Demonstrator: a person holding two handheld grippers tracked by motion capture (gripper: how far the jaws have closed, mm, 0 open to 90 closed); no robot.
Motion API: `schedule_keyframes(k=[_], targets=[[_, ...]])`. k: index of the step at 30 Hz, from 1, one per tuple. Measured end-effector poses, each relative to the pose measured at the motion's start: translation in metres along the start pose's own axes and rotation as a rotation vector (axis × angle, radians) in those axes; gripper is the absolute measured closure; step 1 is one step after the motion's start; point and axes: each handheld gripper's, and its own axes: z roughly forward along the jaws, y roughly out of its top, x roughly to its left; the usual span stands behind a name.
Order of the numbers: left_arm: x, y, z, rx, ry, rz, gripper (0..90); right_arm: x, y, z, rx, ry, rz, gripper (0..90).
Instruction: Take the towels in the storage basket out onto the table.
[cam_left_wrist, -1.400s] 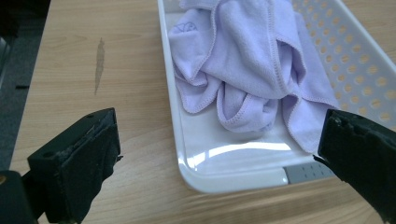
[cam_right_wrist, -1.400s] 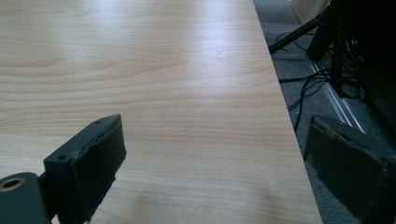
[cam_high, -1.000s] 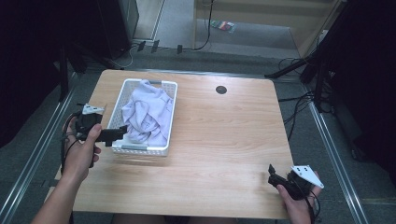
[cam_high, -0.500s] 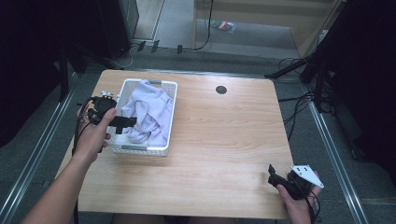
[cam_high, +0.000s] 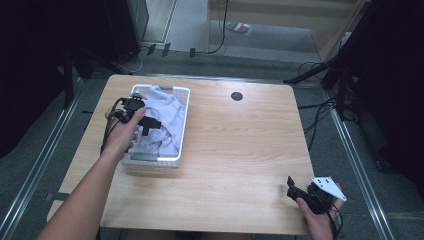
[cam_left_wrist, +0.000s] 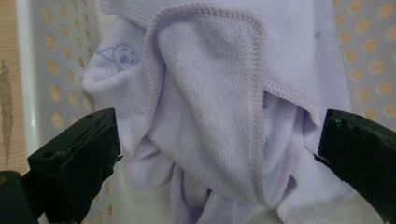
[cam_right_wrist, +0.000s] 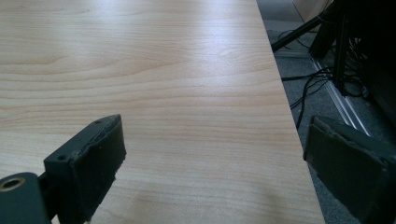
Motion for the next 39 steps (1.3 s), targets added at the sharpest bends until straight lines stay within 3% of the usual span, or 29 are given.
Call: schedule_keyframes(k=[7, 12, 16, 18, 19, 21, 22, 29, 32, 37, 39], targets=[[-0.004, 0.012, 0.026, 0.036, -0.001, -0.020, 0.0, -0.001, 0.000, 0.000, 0.001, 0.003, 0.002, 5.6], [-0.008, 0.014, 0.044, 0.098, 0.000, -0.009, 0.0, -0.001, 0.000, 0.001, 0.005, 0.004, 0.004, 5.7], [-0.007, 0.015, 0.056, 0.142, 0.002, -0.034, 0.0, -0.001, 0.000, 0.001, 0.004, 0.001, 0.003, 5.8], [-0.011, 0.014, 0.063, 0.162, 0.021, -0.018, 0.0, -0.001, 0.000, 0.001, 0.004, 0.002, 0.004, 5.8], [-0.015, 0.013, 0.067, 0.172, 0.055, 0.022, 0.0, -0.001, 0.001, 0.001, 0.006, 0.003, 0.006, 5.9], [-0.017, 0.012, 0.069, 0.177, 0.069, 0.043, 0.0, -0.001, 0.001, 0.001, 0.008, 0.003, 0.009, 5.8], [-0.021, 0.010, 0.072, 0.184, 0.101, 0.075, 0.0, -0.001, 0.001, 0.001, 0.008, 0.003, 0.009, 5.8], [-0.021, 0.007, 0.074, 0.178, 0.103, 0.097, 0.3, 0.000, 0.001, 0.001, 0.010, -0.001, 0.004, 6.1], [-0.020, 0.008, 0.069, 0.172, 0.100, 0.091, 10.3, 0.000, 0.001, 0.001, 0.008, -0.001, 0.007, 6.1], [-0.009, 0.005, 0.059, 0.142, 0.104, 0.115, 47.7, -0.001, 0.001, 0.001, 0.007, 0.000, 0.007, 6.3], [-0.007, 0.004, 0.059, 0.134, 0.099, 0.107, 51.8, -0.001, 0.001, 0.001, 0.006, -0.001, 0.007, 6.3]])
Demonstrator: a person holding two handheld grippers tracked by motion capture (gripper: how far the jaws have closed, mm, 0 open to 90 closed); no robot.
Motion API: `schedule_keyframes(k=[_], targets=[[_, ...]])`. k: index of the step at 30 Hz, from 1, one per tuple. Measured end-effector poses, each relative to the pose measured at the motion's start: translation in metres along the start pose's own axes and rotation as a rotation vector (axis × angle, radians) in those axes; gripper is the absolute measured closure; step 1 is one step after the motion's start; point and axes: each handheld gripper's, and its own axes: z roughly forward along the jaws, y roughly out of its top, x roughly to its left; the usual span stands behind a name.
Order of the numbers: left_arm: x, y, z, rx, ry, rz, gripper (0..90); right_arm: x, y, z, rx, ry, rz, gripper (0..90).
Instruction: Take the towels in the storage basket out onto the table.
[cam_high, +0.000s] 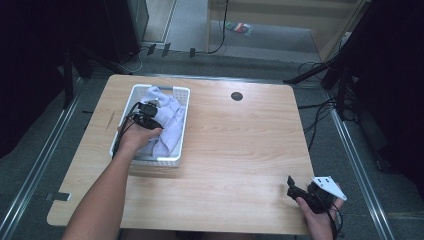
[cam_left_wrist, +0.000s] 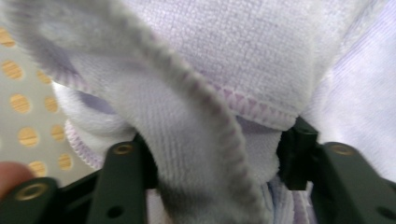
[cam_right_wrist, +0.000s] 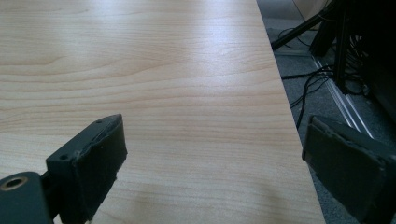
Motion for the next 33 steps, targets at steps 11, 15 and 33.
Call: schedule_keyframes(k=[11, 15, 33], targets=[[0.000, 0.002, -0.015, -0.023, 0.012, -0.016, 59.9, 0.001, 0.001, 0.001, 0.002, -0.007, -0.001, 6.4], [0.003, 0.006, -0.035, -0.039, 0.009, -0.020, 60.2, 0.001, 0.001, 0.001, 0.006, -0.009, -0.006, 6.6], [0.021, 0.018, -0.112, -0.140, 0.015, -0.053, 60.0, 0.001, 0.001, 0.002, 0.010, -0.009, -0.010, 6.6]])
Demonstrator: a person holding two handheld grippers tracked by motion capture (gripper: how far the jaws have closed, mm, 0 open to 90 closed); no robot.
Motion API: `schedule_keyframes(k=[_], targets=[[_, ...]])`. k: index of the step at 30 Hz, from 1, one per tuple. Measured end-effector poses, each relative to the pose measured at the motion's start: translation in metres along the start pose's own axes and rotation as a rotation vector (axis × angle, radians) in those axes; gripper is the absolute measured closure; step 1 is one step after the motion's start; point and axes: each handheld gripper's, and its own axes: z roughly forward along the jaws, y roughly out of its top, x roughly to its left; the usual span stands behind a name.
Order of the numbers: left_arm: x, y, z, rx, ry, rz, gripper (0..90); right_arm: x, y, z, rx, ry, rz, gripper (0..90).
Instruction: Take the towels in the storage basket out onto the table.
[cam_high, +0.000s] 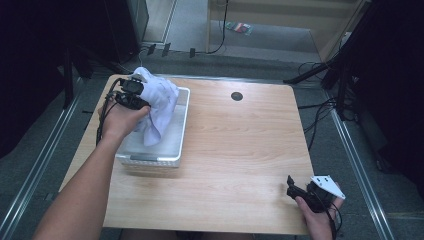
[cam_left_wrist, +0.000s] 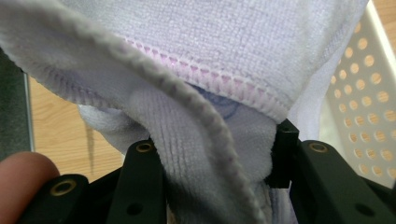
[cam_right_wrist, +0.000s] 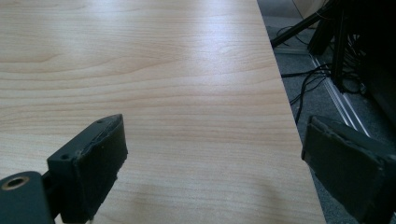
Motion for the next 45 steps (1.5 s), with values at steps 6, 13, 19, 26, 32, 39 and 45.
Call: schedule_keyframes(k=[6, 13, 19, 26, 32, 39, 45], targets=[[0.001, 0.006, -0.018, -0.017, -0.009, 0.003, 60.0, 0.000, 0.000, 0.000, 0.002, -0.002, 0.000, 6.6], [-0.013, 0.013, -0.028, -0.040, -0.035, 0.021, 59.9, 0.000, 0.000, 0.000, 0.003, -0.003, 0.000, 6.6], [-0.037, 0.022, -0.033, -0.063, -0.077, 0.051, 59.8, 0.000, 0.000, 0.000, 0.001, -0.001, 0.001, 6.6], [-0.066, 0.032, -0.032, -0.062, -0.093, 0.079, 59.8, -0.001, 0.000, 0.000, 0.003, -0.005, 0.011, 6.8], [-0.096, 0.043, -0.038, -0.080, -0.110, 0.110, 59.8, -0.002, 0.000, 0.000, 0.001, -0.007, 0.025, 6.8], [-0.141, 0.054, -0.043, -0.102, -0.148, 0.173, 59.8, -0.002, 0.000, 0.000, 0.003, -0.007, 0.036, 6.8], [-0.170, 0.054, -0.033, -0.092, -0.184, 0.200, 59.7, -0.002, 0.000, 0.000, 0.002, -0.003, 0.036, 6.8]])
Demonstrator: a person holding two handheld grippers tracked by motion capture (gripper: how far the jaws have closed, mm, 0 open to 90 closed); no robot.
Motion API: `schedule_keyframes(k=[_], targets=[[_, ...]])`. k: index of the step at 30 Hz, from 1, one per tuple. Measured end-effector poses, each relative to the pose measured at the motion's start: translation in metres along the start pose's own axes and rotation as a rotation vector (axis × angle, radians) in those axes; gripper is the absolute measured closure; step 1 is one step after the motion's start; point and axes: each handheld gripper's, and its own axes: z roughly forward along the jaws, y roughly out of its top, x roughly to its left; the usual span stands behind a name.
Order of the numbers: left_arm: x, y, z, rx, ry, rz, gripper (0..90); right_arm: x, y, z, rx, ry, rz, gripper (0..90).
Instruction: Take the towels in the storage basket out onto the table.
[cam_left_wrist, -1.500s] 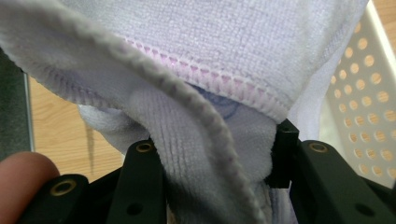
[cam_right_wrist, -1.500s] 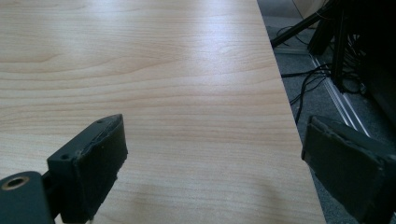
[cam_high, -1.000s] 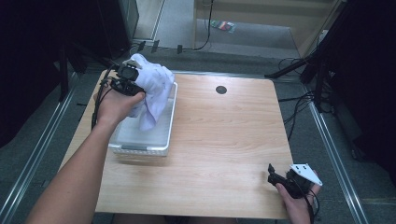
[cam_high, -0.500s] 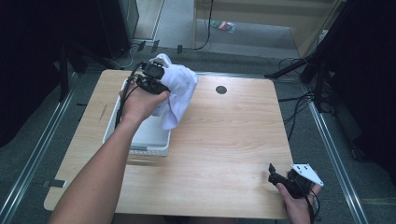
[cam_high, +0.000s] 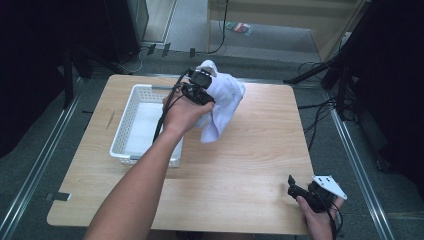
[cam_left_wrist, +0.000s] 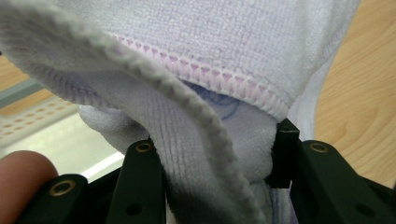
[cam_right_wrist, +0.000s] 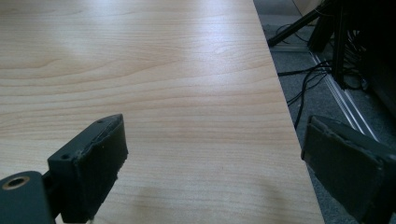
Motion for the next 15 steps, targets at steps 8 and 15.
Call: schedule_keyframes(k=[8, 15], targets=[[-0.029, 0.000, 0.027, 0.019, -0.064, 0.021, 59.6, 0.000, 0.000, 0.000, -0.002, 0.004, -0.004, 6.8], [-0.044, -0.013, 0.062, 0.058, -0.118, 0.006, 59.1, 0.000, 0.000, 0.000, -0.004, 0.008, -0.006, 6.8]])
